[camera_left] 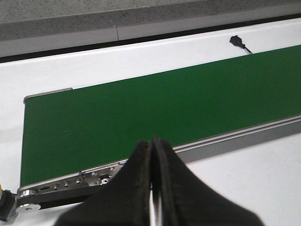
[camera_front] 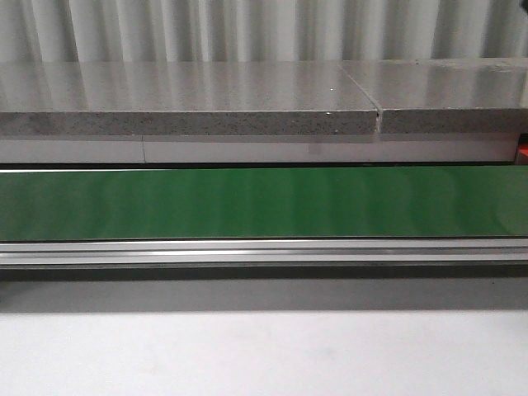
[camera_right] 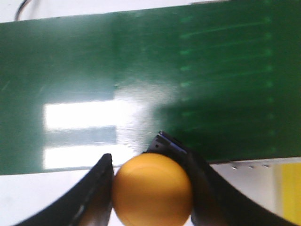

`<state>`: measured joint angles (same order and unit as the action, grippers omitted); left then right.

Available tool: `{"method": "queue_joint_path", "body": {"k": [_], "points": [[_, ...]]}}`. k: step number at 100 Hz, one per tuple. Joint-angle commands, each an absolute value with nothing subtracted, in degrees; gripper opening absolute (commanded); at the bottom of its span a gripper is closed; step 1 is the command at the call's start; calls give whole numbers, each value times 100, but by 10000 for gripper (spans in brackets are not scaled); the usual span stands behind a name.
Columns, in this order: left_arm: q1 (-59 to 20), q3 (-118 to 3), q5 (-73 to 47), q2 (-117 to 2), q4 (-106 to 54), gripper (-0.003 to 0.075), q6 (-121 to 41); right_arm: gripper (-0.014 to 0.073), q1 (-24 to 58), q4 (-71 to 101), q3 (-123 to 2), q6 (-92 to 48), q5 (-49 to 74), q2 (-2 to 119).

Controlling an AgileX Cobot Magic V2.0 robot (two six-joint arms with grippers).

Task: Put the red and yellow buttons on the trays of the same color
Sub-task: 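Lower the yellow button into the yellow tray with the right gripper, release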

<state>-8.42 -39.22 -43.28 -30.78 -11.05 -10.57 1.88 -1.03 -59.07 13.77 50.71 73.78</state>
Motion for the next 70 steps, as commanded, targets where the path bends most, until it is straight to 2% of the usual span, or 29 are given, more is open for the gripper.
{"method": "queue_joint_path", "body": {"k": [1, 44, 70], "points": [[-891, -4068, -3953, -3086, -1192, -20, -1071, 258, -309, -137, -5898, 1430, 4859, 7005], [-891, -4068, -3953, -3086, -1192, -20, -1071, 258, -2799, 90, -5641, 1743, 4763, 6925], [-891, -4068, -3953, -3086, -1192, -20, -1071, 258, -3375, 214, -5282, 1962, 4268, 7314]]}}
